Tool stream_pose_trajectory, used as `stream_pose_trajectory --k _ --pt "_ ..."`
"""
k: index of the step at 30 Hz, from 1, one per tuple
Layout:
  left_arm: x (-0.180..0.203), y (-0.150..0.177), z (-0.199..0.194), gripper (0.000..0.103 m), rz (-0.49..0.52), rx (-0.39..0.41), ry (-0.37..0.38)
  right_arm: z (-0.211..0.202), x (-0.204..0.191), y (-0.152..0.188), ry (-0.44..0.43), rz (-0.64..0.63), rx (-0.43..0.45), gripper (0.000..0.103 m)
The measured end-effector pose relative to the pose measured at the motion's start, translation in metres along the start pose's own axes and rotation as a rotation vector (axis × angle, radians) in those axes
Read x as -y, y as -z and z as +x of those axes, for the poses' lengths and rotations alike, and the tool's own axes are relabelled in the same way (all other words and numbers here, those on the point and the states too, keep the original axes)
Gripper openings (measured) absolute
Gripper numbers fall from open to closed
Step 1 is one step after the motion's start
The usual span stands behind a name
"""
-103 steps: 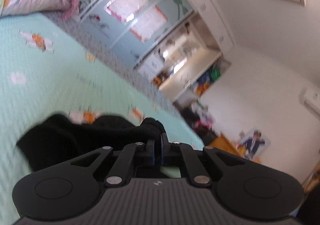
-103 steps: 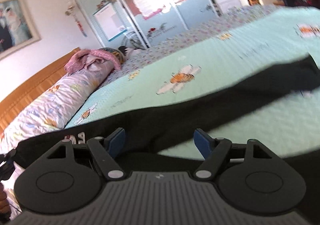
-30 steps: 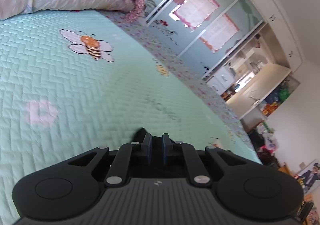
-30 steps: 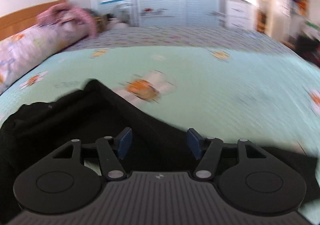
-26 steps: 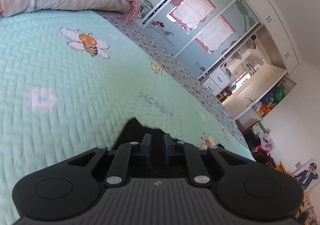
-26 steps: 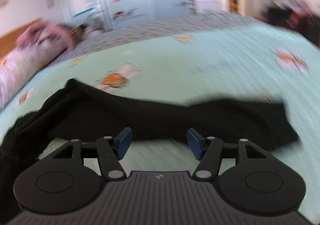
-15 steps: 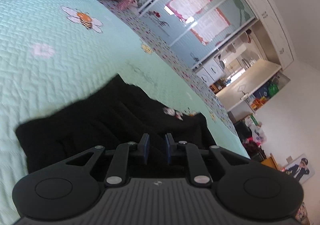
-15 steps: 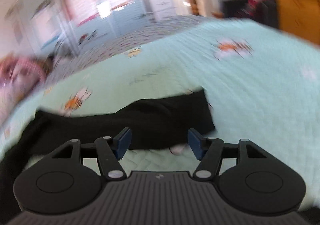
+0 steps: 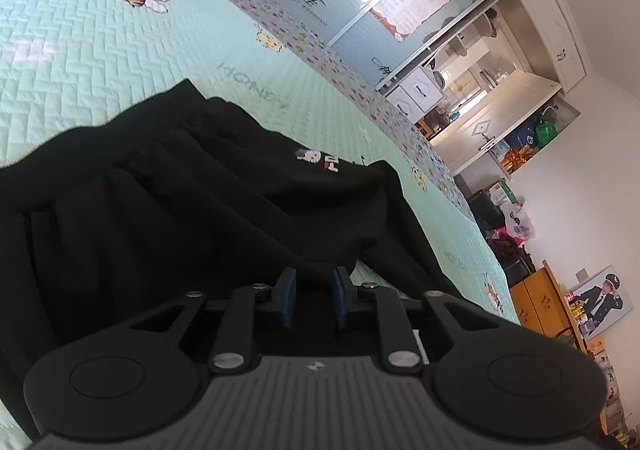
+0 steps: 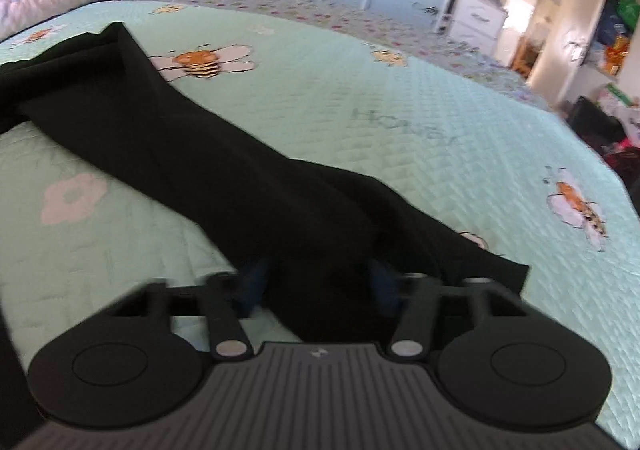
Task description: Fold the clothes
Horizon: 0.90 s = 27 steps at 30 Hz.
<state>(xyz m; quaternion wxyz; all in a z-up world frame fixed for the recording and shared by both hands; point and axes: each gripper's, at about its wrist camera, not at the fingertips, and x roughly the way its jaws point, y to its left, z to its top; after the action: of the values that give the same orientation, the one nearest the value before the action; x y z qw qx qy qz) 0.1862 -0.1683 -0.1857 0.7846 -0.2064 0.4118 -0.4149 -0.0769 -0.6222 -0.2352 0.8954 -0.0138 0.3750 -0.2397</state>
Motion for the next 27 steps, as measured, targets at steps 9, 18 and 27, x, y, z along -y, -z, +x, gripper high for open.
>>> stream_pose_trajectory --k 9,18,27 --pt "0.01 0.012 -0.002 0.02 0.009 -0.025 0.034 -0.055 0.011 -0.027 0.094 0.032 0.141 0.006" --pt "0.019 0.02 0.014 0.025 0.015 -0.063 0.04 -0.046 0.121 -0.121 0.015 0.327 0.089 0.009" --pt "0.028 0.031 0.03 0.029 0.036 -0.125 0.069 0.007 0.173 -0.058 0.034 0.787 0.066 0.037"
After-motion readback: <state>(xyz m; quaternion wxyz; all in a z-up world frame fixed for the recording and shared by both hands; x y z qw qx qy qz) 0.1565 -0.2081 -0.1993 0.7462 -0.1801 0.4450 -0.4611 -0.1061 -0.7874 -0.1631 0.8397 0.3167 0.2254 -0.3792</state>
